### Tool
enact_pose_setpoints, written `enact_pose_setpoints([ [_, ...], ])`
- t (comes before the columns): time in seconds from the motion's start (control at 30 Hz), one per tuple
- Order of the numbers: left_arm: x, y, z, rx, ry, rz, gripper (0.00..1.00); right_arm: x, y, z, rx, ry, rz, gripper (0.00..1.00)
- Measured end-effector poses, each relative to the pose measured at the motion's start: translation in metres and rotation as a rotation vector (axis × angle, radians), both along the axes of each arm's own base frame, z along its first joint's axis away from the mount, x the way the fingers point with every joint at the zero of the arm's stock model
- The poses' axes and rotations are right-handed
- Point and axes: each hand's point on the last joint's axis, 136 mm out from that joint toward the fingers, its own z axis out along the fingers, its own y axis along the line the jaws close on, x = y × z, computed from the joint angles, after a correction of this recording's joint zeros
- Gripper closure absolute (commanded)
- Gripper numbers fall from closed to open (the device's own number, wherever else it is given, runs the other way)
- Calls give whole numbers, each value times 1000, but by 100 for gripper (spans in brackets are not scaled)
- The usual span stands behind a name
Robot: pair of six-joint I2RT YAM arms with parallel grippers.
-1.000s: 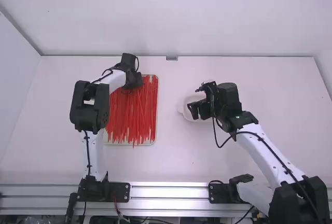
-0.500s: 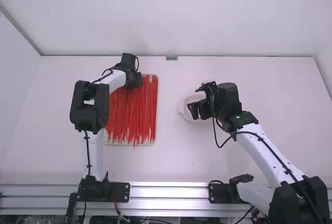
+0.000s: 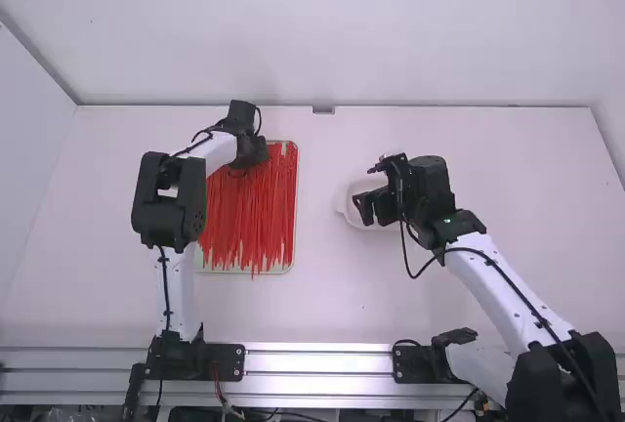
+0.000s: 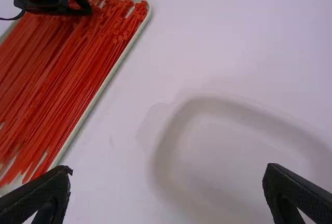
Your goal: Fasten the cable tie
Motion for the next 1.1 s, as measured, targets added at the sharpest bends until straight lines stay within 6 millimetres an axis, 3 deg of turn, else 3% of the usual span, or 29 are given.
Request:
enact_pose_setpoints([
  [0.27, -4, 1, 1, 4, 15, 1, 98, 0, 0, 0, 0, 0, 0, 1],
  [0.4, -4, 4, 19, 2, -5, 6, 98, 1, 0, 1, 1, -4, 0, 1],
  [0.6, -5, 5, 74, -4, -84, 8, 99, 1, 0, 1, 1, -4, 0, 1],
  [0.77, -9, 6, 106, -3, -130, 7, 99, 1, 0, 1, 1, -4, 0, 1],
  [1.03, -25, 12, 161, 15, -199, 23, 98, 5, 2, 7, 16, -32, 1, 1],
  [1.1, -30, 13, 182, 17, -235, 15, 99, 6, 4, 9, 26, -42, 9, 1],
])
